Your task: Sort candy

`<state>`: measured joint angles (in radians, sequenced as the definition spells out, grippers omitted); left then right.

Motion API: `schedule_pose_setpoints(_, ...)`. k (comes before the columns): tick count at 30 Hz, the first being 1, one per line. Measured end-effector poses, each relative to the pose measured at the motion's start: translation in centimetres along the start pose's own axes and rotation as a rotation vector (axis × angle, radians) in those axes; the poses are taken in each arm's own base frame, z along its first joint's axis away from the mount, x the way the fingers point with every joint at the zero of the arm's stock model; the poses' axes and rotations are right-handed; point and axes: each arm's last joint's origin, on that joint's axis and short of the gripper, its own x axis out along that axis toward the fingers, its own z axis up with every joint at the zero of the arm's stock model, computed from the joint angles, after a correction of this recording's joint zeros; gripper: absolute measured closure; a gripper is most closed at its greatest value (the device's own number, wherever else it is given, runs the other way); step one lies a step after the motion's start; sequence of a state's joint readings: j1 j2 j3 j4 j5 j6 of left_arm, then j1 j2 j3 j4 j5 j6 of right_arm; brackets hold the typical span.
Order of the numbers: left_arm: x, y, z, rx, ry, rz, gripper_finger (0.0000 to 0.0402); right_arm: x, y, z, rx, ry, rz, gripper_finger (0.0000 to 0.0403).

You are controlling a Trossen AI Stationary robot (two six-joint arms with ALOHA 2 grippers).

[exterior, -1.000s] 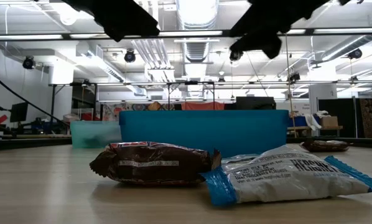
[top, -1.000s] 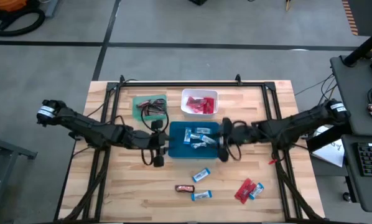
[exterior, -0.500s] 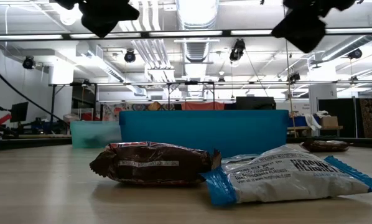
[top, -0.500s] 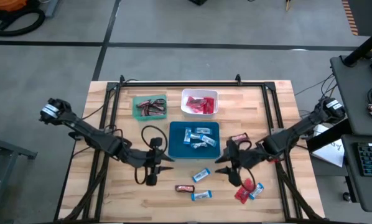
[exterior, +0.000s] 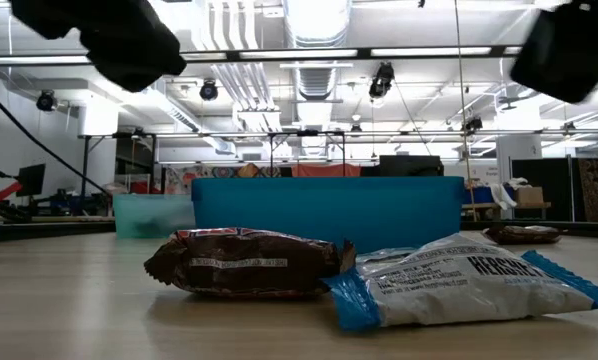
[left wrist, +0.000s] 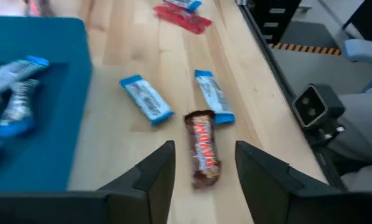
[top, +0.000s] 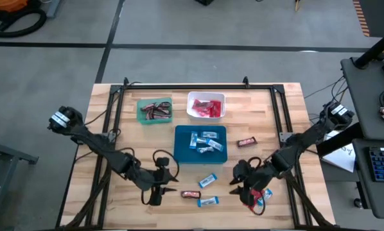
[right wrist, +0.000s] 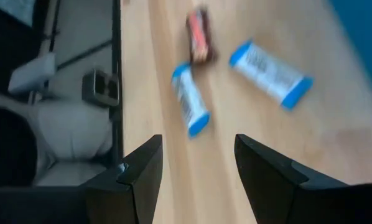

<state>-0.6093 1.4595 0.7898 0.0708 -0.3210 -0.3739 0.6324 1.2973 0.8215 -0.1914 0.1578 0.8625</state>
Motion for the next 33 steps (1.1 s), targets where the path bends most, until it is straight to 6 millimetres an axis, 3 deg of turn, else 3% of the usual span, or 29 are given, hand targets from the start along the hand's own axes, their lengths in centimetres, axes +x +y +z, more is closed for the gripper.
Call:
schedule_pose_setpoints(8, 3.0, -1.1, -1.8, -0.017, -0.013, 0.012, 0.0189, 2.0, 1.2, -2.0, 0.047, 0.236, -0.134, 0.0213)
schedule_pose_setpoints(13, 5.0, -1.9, -3.1, 0.000, -0.046, -0.015, 0.0168, 3.3, 2.2, -2.7, 0.049, 0.296, -0.174, 0.0213)
schedule_pose_setpoints(21, 7.2, -2.0, -5.7, 0.003, 0.018, 0.012, 0.0164, 4.3, 4.5, -3.0, 0.036, 0.328, -0.173, 0.0213)
schedule_pose_setpoints(33, 9.0, -1.8, -7.1, -0.012, -0.019, 0.052, 0.0189, 5.3, 6.0, -2.2, 0.011, 0.358, -0.238, 0.0213)
